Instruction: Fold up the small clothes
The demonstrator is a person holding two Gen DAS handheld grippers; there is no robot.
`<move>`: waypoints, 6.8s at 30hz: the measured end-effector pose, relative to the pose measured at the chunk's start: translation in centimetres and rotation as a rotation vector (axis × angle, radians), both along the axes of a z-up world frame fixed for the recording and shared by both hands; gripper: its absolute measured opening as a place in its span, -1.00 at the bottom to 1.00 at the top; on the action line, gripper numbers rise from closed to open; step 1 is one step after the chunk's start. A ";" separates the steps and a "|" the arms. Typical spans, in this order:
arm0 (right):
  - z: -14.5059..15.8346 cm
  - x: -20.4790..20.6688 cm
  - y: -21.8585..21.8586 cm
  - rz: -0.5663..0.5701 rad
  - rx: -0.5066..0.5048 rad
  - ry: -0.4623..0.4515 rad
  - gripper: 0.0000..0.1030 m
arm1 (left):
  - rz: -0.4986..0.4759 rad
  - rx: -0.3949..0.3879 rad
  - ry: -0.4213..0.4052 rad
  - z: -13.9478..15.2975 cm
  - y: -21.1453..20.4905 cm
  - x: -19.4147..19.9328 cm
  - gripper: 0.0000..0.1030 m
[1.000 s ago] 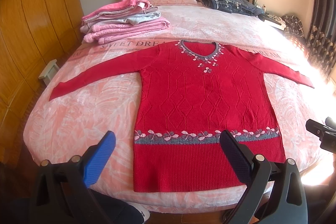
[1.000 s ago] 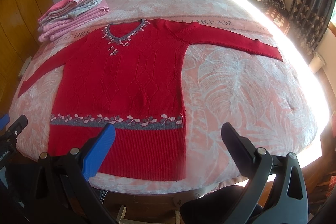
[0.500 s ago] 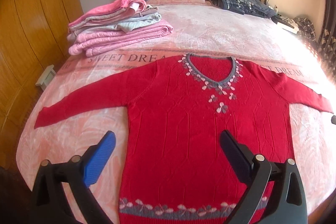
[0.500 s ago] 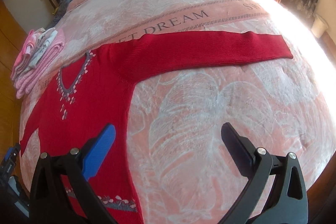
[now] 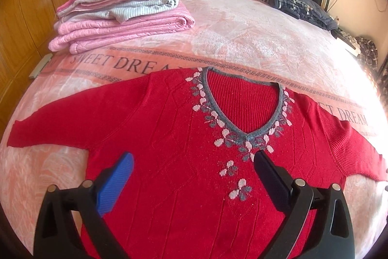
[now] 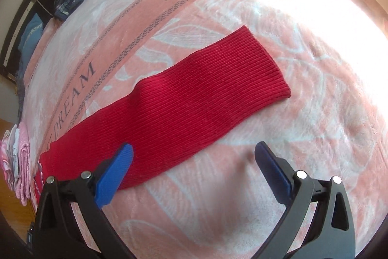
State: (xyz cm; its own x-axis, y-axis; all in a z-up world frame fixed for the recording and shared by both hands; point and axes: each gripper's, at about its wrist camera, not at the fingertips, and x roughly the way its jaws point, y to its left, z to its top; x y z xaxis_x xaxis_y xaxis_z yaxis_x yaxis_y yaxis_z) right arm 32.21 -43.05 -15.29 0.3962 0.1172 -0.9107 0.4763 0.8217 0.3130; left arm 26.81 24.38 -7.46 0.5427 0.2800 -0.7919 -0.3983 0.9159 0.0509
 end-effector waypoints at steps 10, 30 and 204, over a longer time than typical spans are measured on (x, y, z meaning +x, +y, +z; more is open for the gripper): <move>-0.7 0.5 -4.7 -0.072 0.016 -0.041 0.42 | -0.032 0.046 0.035 -2.1 -3.7 1.7 0.93; 4.8 0.9 3.1 0.120 -0.093 -0.220 -0.90 | 0.026 0.033 0.044 -1.8 0.4 1.8 0.93; 1.1 3.2 55.4 0.921 0.008 -0.156 0.37 | 0.590 -0.417 -0.279 -5.2 52.3 -22.6 -0.67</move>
State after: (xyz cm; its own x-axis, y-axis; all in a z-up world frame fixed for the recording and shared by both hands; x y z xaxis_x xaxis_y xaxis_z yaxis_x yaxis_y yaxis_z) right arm 35.40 12.32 -14.22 0.2615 0.4520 -0.8528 -0.4096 0.8520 0.3260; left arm 4.17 76.68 -12.69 0.5910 0.2939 -0.7513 -0.7739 0.4694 -0.4252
